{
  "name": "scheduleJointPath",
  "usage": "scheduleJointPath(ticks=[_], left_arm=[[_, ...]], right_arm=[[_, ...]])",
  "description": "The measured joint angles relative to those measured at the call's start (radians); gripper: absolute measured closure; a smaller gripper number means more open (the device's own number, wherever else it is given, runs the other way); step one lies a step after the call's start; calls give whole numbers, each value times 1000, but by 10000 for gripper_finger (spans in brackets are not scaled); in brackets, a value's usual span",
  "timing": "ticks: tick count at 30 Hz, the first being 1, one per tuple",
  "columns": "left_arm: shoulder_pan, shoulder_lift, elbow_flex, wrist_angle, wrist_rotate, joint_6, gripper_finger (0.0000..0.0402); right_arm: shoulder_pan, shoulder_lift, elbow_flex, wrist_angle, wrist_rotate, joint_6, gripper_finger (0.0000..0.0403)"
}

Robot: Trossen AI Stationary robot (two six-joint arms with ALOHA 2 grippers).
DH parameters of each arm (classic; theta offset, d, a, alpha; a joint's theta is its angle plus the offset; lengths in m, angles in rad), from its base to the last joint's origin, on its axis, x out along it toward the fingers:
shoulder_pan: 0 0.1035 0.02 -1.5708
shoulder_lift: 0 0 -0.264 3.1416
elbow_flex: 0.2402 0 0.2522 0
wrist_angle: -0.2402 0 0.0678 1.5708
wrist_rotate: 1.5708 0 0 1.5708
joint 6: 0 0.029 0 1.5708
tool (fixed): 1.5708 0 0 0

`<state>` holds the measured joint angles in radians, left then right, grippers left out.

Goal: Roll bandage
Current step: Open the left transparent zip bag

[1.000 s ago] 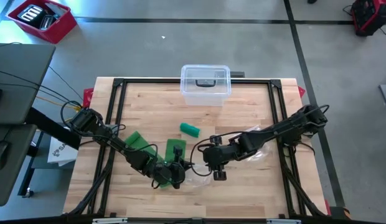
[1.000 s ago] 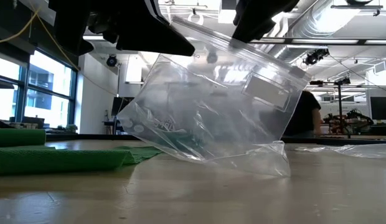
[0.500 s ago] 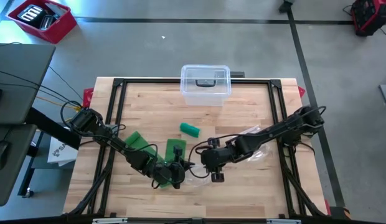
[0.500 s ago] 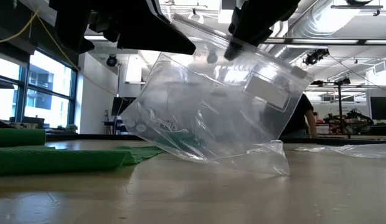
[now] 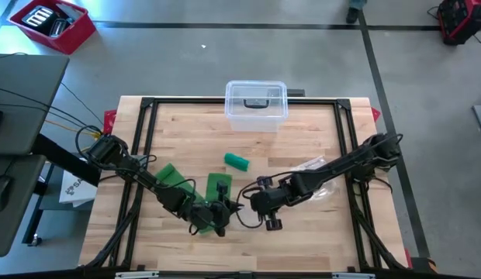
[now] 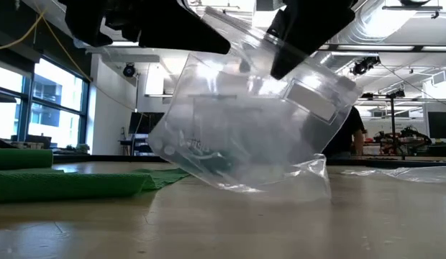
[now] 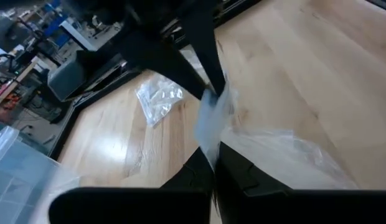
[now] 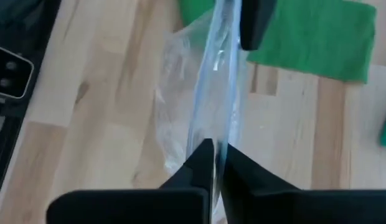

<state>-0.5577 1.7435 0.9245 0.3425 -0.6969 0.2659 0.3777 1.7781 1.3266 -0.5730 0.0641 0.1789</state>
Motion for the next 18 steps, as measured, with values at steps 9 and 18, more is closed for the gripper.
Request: scheduleJointPath(ticks=[9,18], left_arm=[[9,-142,0,-336,-126,-211,300],[3,-239,0,-386,-173,-277,262]], right_arm=[[65,-34,220,-616,831,329,402],[78,-32,229,-582,735,288,403]])
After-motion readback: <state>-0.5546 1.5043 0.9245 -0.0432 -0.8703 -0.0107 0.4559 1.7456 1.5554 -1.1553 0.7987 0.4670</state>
